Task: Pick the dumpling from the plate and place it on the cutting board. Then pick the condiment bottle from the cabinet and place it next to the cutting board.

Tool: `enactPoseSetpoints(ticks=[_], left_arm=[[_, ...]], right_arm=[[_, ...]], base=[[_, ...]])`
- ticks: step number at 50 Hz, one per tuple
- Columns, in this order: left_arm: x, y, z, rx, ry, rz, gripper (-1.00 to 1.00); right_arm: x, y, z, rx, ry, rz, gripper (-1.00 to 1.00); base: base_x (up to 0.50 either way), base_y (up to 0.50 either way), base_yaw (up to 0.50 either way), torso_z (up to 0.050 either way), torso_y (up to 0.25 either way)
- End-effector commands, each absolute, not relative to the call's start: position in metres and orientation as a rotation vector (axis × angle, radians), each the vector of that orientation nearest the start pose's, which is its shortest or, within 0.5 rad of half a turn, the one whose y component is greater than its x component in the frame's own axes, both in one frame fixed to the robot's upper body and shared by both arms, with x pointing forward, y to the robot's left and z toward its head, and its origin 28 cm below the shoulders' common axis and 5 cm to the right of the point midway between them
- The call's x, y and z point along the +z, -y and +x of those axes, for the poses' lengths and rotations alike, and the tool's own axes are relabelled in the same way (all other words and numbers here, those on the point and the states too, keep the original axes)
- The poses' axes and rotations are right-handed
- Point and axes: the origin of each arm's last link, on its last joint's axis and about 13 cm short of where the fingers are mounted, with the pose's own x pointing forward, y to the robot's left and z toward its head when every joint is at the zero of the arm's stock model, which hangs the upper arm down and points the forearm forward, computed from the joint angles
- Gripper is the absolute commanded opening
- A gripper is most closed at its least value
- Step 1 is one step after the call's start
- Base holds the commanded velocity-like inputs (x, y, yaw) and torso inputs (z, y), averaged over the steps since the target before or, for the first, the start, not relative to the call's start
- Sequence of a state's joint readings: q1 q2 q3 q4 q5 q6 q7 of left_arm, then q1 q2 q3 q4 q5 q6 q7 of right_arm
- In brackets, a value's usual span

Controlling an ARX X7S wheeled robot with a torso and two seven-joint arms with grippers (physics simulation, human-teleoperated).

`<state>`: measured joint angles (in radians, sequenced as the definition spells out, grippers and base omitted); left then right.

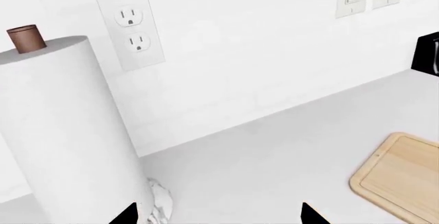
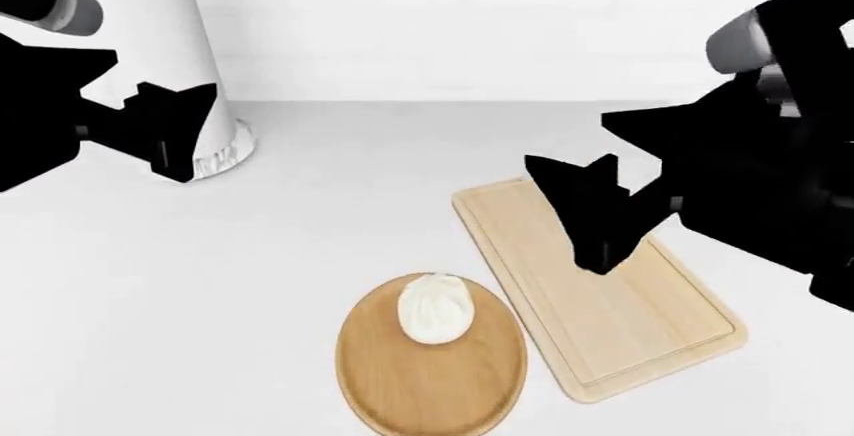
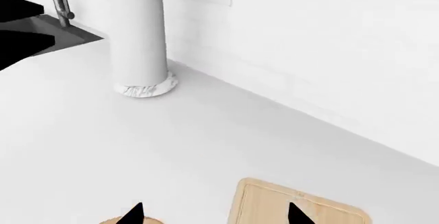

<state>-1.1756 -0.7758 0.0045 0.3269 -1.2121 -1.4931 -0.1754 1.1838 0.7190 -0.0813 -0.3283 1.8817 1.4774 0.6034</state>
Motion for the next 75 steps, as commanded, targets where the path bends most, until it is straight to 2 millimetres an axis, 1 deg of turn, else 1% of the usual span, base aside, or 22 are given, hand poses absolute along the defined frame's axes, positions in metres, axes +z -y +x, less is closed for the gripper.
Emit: enactPoseSetpoints(ticks=[1, 6, 13, 24, 31, 40, 53, 65, 75], left_arm=[[0.322, -0.318, 0.240, -0.310, -0.123, 0.178, 1.00], [0.322, -0.318, 0.240, -0.311, -0.122, 0.178, 1.00], [0.322, -0.319, 0.239, -0.313, -0.119, 0.177, 1.00], [0.322, -0.320, 0.238, -0.310, -0.119, 0.174, 1.00], [0.321, -0.321, 0.238, -0.307, -0.122, 0.172, 1.00], [0.320, -0.322, 0.237, -0.308, -0.124, 0.170, 1.00], [0.317, -0.321, 0.239, -0.311, -0.130, 0.168, 1.00], [0.314, -0.322, 0.239, -0.309, -0.136, 0.164, 1.00], [0.313, -0.324, 0.239, -0.306, -0.139, 0.160, 1.00]], right_arm=[[0.306, 0.156, 0.192, 0.796, -0.406, -0.125, 1.00], [0.302, 0.151, 0.189, 0.834, -0.460, -0.127, 1.00], [0.298, 0.143, 0.192, 0.872, -0.500, -0.145, 1.00], [0.297, 0.135, 0.205, 0.899, -0.529, -0.166, 1.00], [0.291, 0.129, 0.212, 0.924, -0.555, -0.175, 1.00], [0.286, 0.122, 0.214, 0.959, -0.580, -0.188, 1.00], [0.283, 0.122, 0.230, 0.912, -0.593, -0.222, 1.00], [0.276, 0.113, 0.238, 0.945, -0.607, -0.226, 1.00], [0.268, 0.111, 0.251, 0.941, -0.621, -0.237, 1.00]], base=[[0.00, 0.00, 0.00, 0.000, 0.000], [0.00, 0.00, 0.00, 0.000, 0.000], [0.00, 0.00, 0.00, 0.000, 0.000], [0.00, 0.00, 0.00, 0.000, 0.000], [0.00, 0.00, 0.00, 0.000, 0.000], [0.00, 0.00, 0.00, 0.000, 0.000], [0.00, 0.00, 0.00, 0.000, 0.000], [0.00, 0.00, 0.00, 0.000, 0.000], [0.00, 0.00, 0.00, 0.000, 0.000]])
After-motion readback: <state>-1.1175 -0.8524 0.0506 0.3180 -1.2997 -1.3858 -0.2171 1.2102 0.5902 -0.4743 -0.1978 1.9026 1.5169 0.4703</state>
